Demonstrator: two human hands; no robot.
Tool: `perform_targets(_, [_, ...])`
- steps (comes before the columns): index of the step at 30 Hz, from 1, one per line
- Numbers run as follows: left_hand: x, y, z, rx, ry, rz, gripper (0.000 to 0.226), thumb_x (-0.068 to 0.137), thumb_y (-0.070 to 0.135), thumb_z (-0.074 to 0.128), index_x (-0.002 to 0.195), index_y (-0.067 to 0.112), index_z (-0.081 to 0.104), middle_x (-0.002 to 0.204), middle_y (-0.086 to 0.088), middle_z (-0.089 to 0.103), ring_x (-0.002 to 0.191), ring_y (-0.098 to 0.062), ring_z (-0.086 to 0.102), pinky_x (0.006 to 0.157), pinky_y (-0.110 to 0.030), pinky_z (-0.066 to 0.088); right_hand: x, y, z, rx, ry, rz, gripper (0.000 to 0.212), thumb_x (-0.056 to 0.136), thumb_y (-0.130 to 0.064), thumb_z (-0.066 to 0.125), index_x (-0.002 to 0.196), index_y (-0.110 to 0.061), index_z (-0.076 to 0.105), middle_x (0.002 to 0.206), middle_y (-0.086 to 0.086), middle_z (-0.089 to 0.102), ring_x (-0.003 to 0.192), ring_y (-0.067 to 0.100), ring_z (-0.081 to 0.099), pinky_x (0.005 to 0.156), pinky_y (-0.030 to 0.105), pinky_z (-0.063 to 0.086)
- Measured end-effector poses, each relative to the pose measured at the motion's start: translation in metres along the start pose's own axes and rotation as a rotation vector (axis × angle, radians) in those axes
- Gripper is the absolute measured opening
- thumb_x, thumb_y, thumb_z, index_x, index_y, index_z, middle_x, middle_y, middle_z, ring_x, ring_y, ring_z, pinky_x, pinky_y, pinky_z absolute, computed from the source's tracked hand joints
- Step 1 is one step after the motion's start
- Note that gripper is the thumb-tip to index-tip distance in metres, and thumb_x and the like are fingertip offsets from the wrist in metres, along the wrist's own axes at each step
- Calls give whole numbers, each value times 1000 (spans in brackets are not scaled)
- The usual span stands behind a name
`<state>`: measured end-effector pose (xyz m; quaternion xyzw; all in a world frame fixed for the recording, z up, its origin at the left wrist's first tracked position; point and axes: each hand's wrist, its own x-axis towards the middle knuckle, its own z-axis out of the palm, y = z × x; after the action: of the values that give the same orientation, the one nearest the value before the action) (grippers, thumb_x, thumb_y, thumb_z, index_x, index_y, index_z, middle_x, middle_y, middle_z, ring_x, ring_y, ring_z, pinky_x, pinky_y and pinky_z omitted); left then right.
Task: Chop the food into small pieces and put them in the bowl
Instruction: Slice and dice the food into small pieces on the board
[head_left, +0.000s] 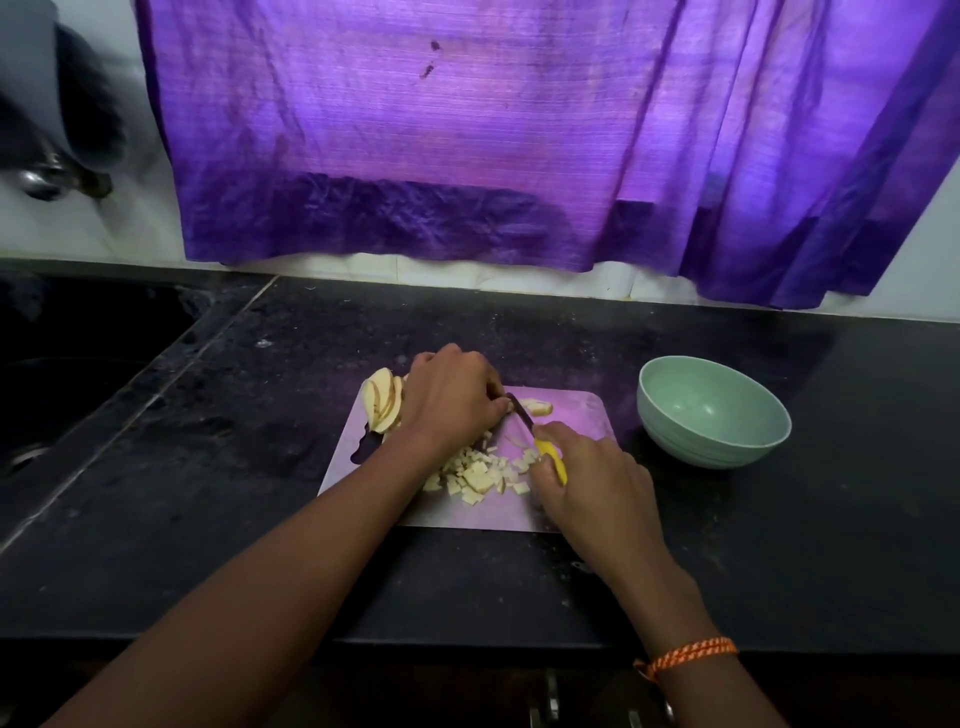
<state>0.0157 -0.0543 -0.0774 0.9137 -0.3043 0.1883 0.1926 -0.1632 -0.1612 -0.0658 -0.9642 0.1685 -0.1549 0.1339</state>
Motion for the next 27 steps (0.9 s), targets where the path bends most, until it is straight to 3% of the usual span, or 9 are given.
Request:
perform_targets(6, [-1,1,-1,-3,1,0,21,93,50,78,103,33,84,96,11,76,104,-11,56,93,-38,42,-22,16,-4,3,36,11,42,101,-48,44,142,-43,49,88,-2,57,75,18,47,65,34,35])
perform_targets(12, [2,-4,-5,-101,6,-5,14,92,47,80,98,36,85,90,16,78,94,-6,59,93,-40,52,-11,13,0,137,159,5,43,97,-41,52,139,-40,58,83,3,64,73,21,50,64,35,40])
perform_targets(18, [5,-15,-9,-111,-12,-50,10,95,39,77,96,34,86,90,15,78,92,-8,63,85,-38,55,2,6,7,57,69,-15,47,99,-42,45,146,-40,51,95,4,65,78,19,44,67,35,39])
perform_targets(23, [4,-12,-5,-123,-43,-61,12,92,44,80,96,35,86,90,15,79,92,-10,66,91,-49,58,1,7,9,27,59,-33,46,100,-42,45,145,-40,52,94,4,66,77,21,46,66,35,38])
perform_targets(27, [4,-10,-1,-108,-45,-24,17,89,51,81,92,34,85,94,16,78,91,-4,53,88,-37,49,4,9,10,32,24,-43,46,98,-44,46,143,-40,52,102,4,68,92,26,60,74,38,45])
